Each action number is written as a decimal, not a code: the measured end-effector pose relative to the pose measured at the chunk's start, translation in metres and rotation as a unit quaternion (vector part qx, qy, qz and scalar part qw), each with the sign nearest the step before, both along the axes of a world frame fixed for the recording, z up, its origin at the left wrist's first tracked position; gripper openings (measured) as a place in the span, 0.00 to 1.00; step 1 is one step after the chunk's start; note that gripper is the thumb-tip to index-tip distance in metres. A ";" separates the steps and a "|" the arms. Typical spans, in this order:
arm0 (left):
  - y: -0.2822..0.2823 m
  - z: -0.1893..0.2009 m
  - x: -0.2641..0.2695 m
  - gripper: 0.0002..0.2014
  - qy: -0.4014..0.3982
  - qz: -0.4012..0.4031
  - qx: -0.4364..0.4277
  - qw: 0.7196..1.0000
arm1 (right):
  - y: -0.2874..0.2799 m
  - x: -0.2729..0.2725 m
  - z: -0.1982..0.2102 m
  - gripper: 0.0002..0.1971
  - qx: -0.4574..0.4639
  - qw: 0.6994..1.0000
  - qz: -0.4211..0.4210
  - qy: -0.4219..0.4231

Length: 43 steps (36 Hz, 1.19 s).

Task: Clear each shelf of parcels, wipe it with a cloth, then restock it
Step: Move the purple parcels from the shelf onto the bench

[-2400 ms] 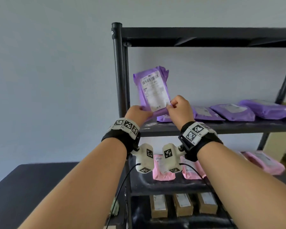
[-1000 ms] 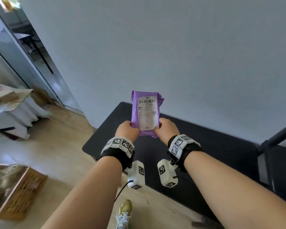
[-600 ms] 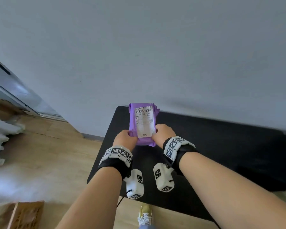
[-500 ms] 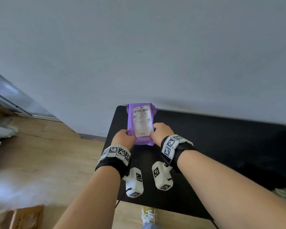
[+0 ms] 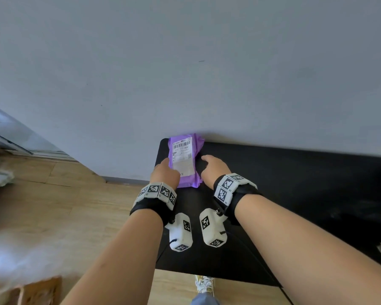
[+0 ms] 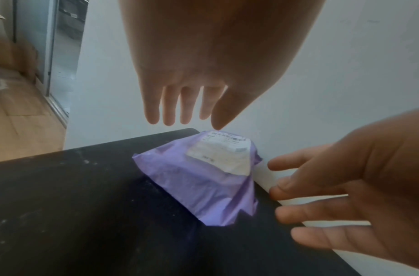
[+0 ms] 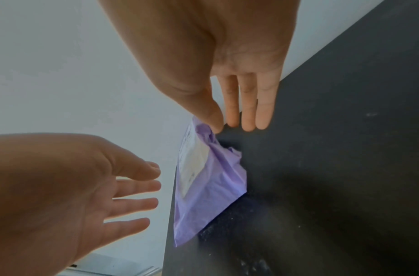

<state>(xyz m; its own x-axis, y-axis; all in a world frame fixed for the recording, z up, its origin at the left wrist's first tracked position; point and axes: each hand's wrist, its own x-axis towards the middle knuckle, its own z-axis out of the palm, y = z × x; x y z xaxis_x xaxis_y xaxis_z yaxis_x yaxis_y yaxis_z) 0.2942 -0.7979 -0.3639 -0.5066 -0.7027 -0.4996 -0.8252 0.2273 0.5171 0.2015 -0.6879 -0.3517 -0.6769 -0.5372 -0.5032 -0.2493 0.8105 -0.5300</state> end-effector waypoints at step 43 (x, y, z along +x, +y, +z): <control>0.665 0.201 -0.068 0.17 0.272 -0.408 -0.079 0.868 | 0.707 0.038 0.194 0.16 -0.043 0.909 -0.347 0.228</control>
